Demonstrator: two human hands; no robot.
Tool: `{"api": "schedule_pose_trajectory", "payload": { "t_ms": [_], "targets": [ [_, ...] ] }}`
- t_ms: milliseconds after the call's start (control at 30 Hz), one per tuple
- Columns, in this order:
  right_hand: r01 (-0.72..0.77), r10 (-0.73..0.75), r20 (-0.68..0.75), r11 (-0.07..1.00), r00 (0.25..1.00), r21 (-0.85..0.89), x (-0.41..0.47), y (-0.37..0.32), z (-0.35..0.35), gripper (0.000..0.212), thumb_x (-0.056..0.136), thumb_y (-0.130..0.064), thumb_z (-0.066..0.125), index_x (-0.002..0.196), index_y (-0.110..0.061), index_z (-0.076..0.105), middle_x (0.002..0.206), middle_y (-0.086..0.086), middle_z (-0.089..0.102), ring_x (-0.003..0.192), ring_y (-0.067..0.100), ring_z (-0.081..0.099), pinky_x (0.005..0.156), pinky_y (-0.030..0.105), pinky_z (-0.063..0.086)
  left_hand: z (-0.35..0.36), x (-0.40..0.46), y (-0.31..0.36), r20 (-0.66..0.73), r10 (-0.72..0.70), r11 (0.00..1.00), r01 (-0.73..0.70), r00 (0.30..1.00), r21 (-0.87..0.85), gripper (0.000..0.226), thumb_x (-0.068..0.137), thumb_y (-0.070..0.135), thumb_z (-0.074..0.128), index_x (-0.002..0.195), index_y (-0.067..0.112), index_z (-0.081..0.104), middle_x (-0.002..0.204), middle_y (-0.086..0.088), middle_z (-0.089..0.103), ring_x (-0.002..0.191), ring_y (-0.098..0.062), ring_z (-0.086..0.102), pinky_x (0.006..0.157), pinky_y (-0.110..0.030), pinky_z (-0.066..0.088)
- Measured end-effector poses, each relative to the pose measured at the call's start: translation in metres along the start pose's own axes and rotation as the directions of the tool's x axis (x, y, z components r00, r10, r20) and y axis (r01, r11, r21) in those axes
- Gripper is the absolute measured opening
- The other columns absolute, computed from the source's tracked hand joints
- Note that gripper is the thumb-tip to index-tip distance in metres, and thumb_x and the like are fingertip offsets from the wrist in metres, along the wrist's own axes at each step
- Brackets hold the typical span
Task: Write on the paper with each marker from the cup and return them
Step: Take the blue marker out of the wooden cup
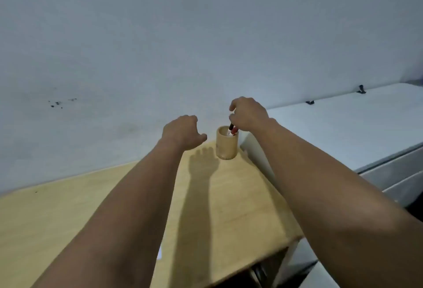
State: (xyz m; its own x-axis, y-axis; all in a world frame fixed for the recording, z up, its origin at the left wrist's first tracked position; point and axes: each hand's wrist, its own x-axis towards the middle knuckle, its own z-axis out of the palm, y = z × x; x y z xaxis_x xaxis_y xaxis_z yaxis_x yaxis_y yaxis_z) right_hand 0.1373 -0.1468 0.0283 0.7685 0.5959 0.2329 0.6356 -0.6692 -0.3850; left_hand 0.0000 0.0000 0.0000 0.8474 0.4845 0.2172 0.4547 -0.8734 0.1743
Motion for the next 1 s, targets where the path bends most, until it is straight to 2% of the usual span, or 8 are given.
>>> {"api": "schedule_pose_trajectory", "payload": {
  "t_ms": [67,133,200,300,467,633,867,1000],
  "targets": [
    [-0.093,0.09,0.06,0.994,0.994,0.06,0.011,0.017,0.011,0.035,0.091,-0.009,0.067,0.125,-0.001,0.074,0.129,0.018,0.075,0.119,0.037,0.071,0.1,0.047,0.06,0.023,0.016,0.007,0.066,-0.025,0.995,0.031,0.998,-0.091,0.071,0.087,0.05,0.064,0.147,0.017,0.045,0.143,-0.004,0.055,0.131,-0.026,0.053,0.092,-0.04,0.047],
    [-0.165,0.147,0.135,0.977,0.98,0.136,0.02,0.038,0.031,0.036,0.093,-0.009,0.073,0.126,0.002,0.074,0.136,0.019,0.072,0.128,0.036,0.066,0.106,0.043,0.056,0.052,0.026,0.015,0.147,-0.037,0.978,0.066,0.988,-0.198,0.084,0.084,0.052,0.07,0.153,0.017,0.036,0.148,-0.006,0.051,0.134,-0.027,0.051,0.096,-0.041,0.046],
    [-0.178,0.137,0.184,0.957,0.973,0.228,0.032,0.052,0.045,0.037,0.09,-0.013,0.081,0.126,-0.006,0.076,0.128,0.012,0.072,0.126,0.03,0.065,0.093,0.03,0.052,0.076,0.039,0.023,0.188,-0.055,0.937,0.116,0.981,-0.33,0.098,0.081,0.052,0.077,0.158,0.017,0.027,0.154,-0.007,0.045,0.139,-0.028,0.046,0.101,-0.041,0.043],
    [-0.138,0.087,0.182,0.948,0.979,0.287,0.043,0.063,0.06,0.025,0.089,-0.011,0.082,0.113,-0.01,0.08,0.102,0.004,0.07,0.098,0.022,0.067,0.07,0.02,0.047,0.102,0.054,0.028,0.224,-0.06,0.848,0.168,0.973,-0.502,0.113,0.075,0.051,0.084,0.161,0.016,0.019,0.157,-0.005,0.045,0.143,-0.027,0.044,0.106,-0.04,0.043],
    [-0.107,0.058,0.177,0.955,0.982,0.278,0.05,0.067,0.072,0.014,0.085,-0.004,0.079,0.099,-0.002,0.081,0.091,0.013,0.072,0.081,0.019,0.059,0.07,0.027,0.048,0.142,0.062,0.031,0.147,-0.042,0.695,0.135,0.988,-0.707,0.084,0.068,0.043,0.089,0.138,0.03,0.044,0.119,0.007,0.066,0.109,-0.02,0.064,0.09,-0.04,0.054],
    [-0.125,0.088,0.118,0.926,0.989,0.357,0.05,0.069,0.076,0.019,0.079,-0.003,0.085,0.095,-0.012,0.081,0.083,-0.006,0.067,0.075,0.004,0.058,0.061,0.015,0.041,0.152,0.061,0.024,0.101,-0.05,0.65,0.109,0.994,-0.752,0.078,0.069,0.04,0.09,0.135,0.031,0.048,0.109,0.017,0.062,0.102,-0.014,0.066,0.085,-0.035,0.055],
    [-0.107,0.219,-0.163,0.851,0.962,0.514,0.042,0.058,0.061,0.029,0.082,-0.016,0.089,0.109,-0.016,0.078,0.075,-0.006,0.072,0.078,0.014,0.07,0.08,0.026,0.056,0.146,0.063,0.031,0.148,-0.05,0.706,0.14,0.988,-0.694,0.082,0.074,0.034,0.087,0.141,0.025,0.042,0.127,0.0,0.066,0.106,-0.023,0.062,0.088,-0.038,0.053],
    [0.011,0.265,-0.338,0.773,0.903,0.634,0.047,0.045,0.022,0.015,0.082,-0.021,0.09,0.089,-0.011,0.081,0.074,-0.007,0.073,0.07,0.008,0.066,0.074,0.022,0.052,0.129,0.06,0.032,0.259,-0.021,0.775,0.179,0.966,-0.606,0.115,0.072,0.042,0.087,0.16,0.021,0.016,0.143,-0.005,0.058,0.124,-0.028,0.058,0.098,-0.037,0.049]
  ]
}}
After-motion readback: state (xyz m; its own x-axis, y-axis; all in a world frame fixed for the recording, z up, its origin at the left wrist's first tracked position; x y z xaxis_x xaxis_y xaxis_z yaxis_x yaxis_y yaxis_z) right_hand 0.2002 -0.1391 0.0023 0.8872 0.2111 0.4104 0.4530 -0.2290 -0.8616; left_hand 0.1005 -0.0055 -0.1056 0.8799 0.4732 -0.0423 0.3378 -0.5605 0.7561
